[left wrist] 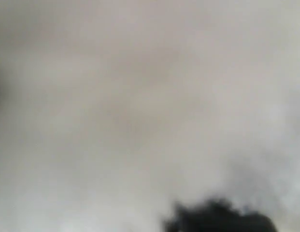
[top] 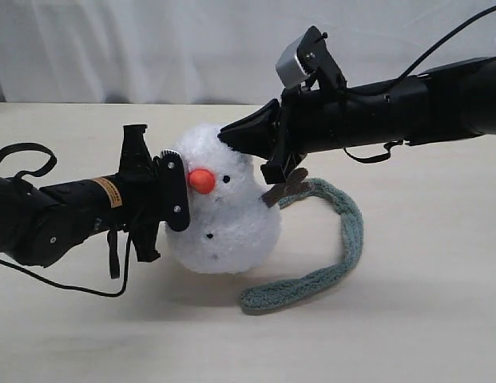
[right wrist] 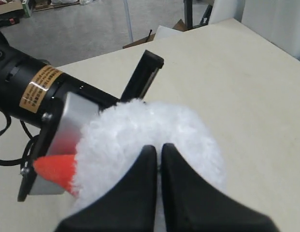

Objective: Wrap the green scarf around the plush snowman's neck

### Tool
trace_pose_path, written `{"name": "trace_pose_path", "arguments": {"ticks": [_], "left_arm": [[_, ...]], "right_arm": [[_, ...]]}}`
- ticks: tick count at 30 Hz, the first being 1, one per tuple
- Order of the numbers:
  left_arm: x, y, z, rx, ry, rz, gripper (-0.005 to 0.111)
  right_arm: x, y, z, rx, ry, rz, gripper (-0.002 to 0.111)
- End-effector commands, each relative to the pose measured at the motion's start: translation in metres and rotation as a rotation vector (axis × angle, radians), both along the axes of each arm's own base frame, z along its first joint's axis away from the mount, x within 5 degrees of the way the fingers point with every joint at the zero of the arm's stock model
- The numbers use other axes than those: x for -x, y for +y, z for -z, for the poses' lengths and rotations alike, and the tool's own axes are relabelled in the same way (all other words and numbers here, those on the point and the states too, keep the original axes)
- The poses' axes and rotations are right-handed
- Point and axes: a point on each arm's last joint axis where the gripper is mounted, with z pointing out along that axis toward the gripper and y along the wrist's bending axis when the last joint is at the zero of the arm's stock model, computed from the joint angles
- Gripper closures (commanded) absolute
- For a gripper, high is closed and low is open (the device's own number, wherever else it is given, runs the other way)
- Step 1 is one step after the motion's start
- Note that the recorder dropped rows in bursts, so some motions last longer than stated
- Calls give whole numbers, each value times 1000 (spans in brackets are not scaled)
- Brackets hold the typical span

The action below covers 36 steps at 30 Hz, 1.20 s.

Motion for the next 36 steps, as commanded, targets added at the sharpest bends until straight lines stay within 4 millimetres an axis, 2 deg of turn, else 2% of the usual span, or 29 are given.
{"name": "trace_pose_path", "arguments": {"ticks": [1,3,5,6,8,9,12,14,17,21,26,29,31,36], "left_arm": [[-7,-4,-13,20,-125,-9,107],[-7,-4,-12,19,-126,-10,107],[-8,-4,-4,4,-107,-8,107],[-8,-3,5,-13,-76,-12,107],[-9,-3,15,-42,-67,-10,107],[-9,-3,17,-47,-66,-7,107],[-9,-3,16,-49,-76,-4,107],[-9,-3,16,-49,-76,-5,107],[-9,-3,16,-76,-91,14,107],[-8,-6,14,-261,-224,168,107],[-8,-11,3,-435,-431,342,107],[-3,-10,8,-655,-470,515,107],[-3,-9,10,-726,-490,562,107],[0,-15,1,-712,-537,563,107]], "right_arm": [[0,-2,7,82,-24,-8,97],[0,-2,8,97,-31,-14,87],[0,-2,7,97,-41,-23,73],[1,-2,6,95,-46,-26,63],[2,-3,-2,95,-69,-15,55],[3,-4,-5,95,-80,-8,53],[0,-14,-36,87,-177,178,51],[6,-14,-54,-1,-173,188,52],[10,-9,-56,-61,-150,134,63],[5,-12,-52,-37,-134,195,87],[6,-12,-53,-28,-142,189,102],[4,-13,-52,-17,-145,210,104],[2,-15,-51,-2,-150,240,104],[-9,-20,-57,14,-158,351,104]]}}
